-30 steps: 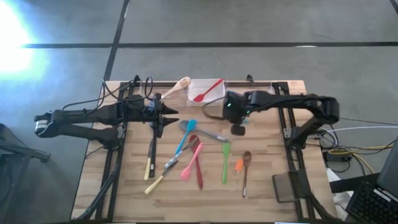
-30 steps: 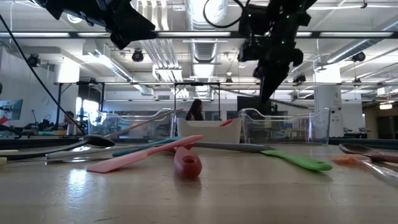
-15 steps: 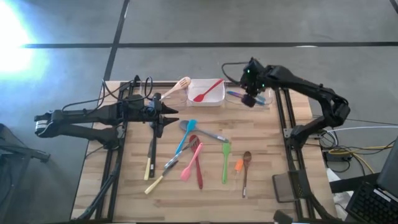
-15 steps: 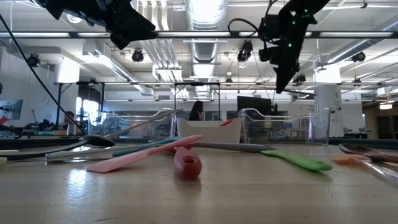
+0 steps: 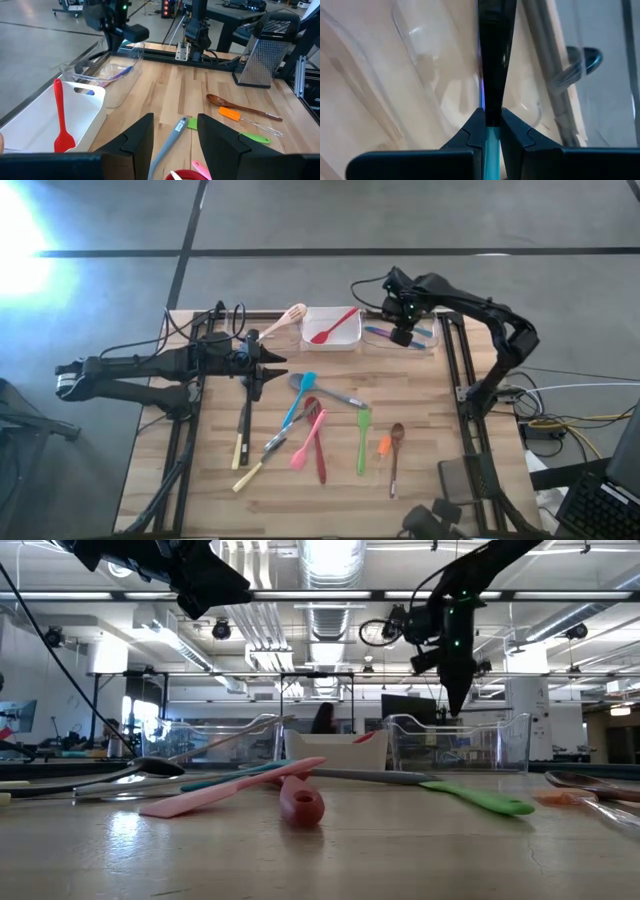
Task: Pick & Place Kitchen Items
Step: Put the blue table knife into the right transparent bin
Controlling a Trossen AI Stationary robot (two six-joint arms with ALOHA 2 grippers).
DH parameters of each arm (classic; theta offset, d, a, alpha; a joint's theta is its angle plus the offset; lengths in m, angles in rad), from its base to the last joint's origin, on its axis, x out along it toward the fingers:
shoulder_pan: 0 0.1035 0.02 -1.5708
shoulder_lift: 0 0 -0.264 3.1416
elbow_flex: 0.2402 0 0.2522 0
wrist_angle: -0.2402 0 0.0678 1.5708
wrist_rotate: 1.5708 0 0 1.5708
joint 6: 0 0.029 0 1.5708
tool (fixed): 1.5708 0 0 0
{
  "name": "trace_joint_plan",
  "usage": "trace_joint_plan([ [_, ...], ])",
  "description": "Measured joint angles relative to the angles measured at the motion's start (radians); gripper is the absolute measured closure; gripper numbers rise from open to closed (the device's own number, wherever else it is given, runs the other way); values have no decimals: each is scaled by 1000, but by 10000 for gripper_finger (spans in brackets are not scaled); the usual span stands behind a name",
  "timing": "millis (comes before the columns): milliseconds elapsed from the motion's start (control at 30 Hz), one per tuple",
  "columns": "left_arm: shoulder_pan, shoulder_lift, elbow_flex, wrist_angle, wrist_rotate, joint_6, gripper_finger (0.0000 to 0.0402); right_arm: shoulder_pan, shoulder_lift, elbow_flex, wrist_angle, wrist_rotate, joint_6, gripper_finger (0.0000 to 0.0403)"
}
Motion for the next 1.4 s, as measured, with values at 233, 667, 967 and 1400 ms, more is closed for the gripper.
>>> trace_joint_plan([
  [233, 0, 0, 0, 0, 0, 6, 245, -32, 61, -1, 13, 1, -11, 381],
  [667, 0, 0, 0, -2, 0, 7, 245, -55, 170, -2, 89, -13, -21, 381],
  [967, 0, 0, 0, -9, 0, 7, 245, -62, 209, -38, 137, -31, -28, 381],
  [1400, 0, 0, 0, -8, 0, 6, 245, -82, 211, -125, 232, -60, -32, 381],
])
